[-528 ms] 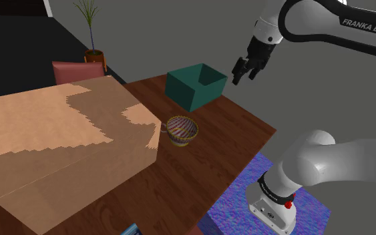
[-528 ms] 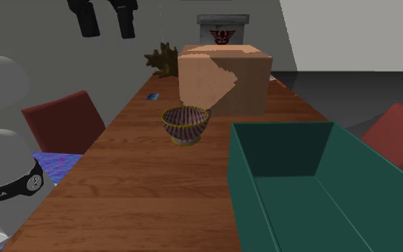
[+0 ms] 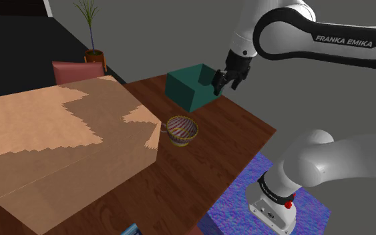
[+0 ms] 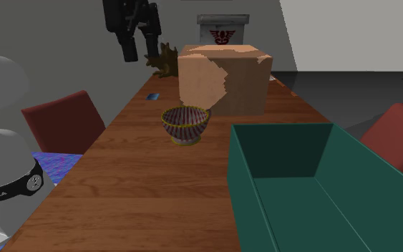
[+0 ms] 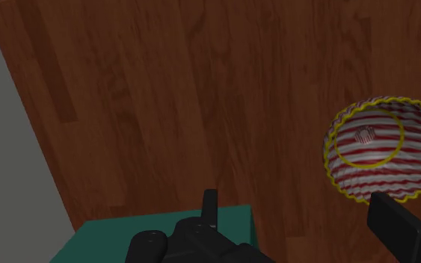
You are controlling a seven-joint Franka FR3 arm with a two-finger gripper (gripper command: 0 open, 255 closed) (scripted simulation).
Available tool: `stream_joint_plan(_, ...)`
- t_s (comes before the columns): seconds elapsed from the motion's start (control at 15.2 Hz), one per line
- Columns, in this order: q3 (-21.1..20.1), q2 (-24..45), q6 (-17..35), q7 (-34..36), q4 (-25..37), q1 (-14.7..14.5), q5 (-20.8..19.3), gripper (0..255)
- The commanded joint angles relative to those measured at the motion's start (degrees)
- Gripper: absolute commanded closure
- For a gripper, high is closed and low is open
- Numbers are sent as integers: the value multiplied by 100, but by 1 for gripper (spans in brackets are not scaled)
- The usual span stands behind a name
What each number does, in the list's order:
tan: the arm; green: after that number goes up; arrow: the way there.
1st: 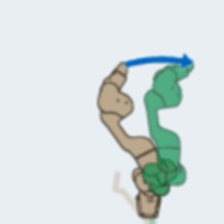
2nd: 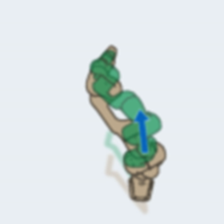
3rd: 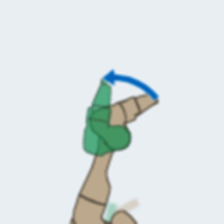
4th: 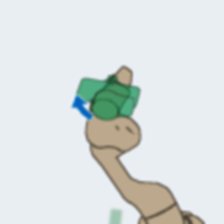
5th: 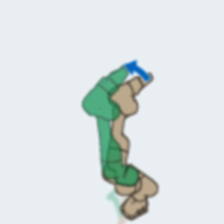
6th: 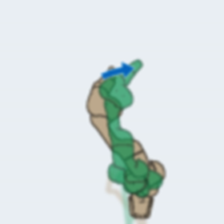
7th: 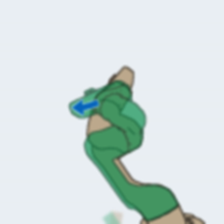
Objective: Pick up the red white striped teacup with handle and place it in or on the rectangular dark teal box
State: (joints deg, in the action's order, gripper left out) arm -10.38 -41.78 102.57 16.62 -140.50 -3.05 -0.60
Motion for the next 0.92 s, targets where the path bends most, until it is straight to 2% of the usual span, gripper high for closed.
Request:
stream_joint_plan(0.0, -200, 242, 231, 223, -26, -44, 80, 0)
stream_joint_plan(0.46, -998, 1305, 999, 1113, 121, -158, 239, 0)
stream_joint_plan(0.86, -1673, 2463, 1578, 1980, 529, -147, 47, 0)
